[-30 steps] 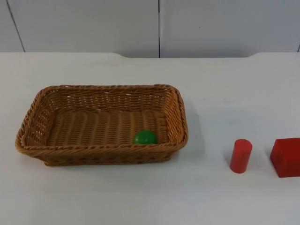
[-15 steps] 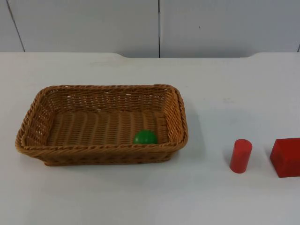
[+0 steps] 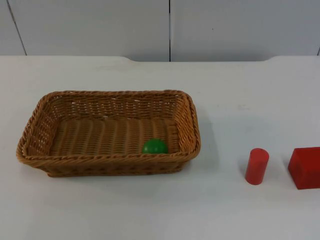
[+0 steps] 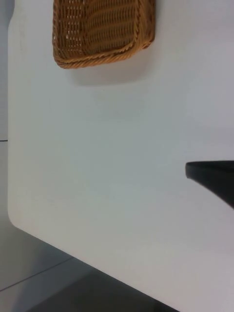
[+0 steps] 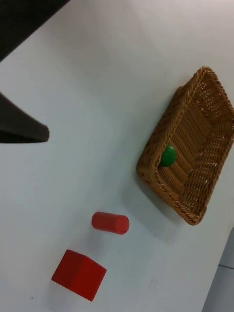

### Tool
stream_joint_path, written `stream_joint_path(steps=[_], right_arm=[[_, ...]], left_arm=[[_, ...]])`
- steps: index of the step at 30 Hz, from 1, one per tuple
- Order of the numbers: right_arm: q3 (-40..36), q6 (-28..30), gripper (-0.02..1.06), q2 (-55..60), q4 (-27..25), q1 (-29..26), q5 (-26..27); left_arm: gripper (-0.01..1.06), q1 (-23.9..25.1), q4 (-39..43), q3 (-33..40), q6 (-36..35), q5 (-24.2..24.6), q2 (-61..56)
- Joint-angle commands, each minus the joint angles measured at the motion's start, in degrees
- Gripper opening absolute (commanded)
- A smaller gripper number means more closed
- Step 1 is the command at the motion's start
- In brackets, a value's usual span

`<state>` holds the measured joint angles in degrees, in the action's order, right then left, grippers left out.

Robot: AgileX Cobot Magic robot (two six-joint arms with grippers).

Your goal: Pick up the basket with the left hand and place the object to the left of the red cylinder into the basket with the right hand.

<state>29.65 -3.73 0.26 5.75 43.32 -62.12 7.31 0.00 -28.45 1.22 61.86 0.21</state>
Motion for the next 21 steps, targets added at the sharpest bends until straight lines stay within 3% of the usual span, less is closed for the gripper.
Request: stream_joint_path(steps=[1,18,21], right_arm=[[-0.1,0.4,1.05,-0.3,-0.1,-0.1,0.2],[-0.1,0.1,1.05,-0.3,-0.1,-0.4,0.2],[-0.1,0.1,1.05,-0.3,-0.1,-3.3,0.2]], left_arm=[[1.05,0.2,0.0,0.2,0.0,-0.3,-0.2],[1.05,0.2,0.0,0.2,0.0,-0.3,-0.2],[1.05,0.2,0.0,0.2,0.0,-0.3,-0.2]])
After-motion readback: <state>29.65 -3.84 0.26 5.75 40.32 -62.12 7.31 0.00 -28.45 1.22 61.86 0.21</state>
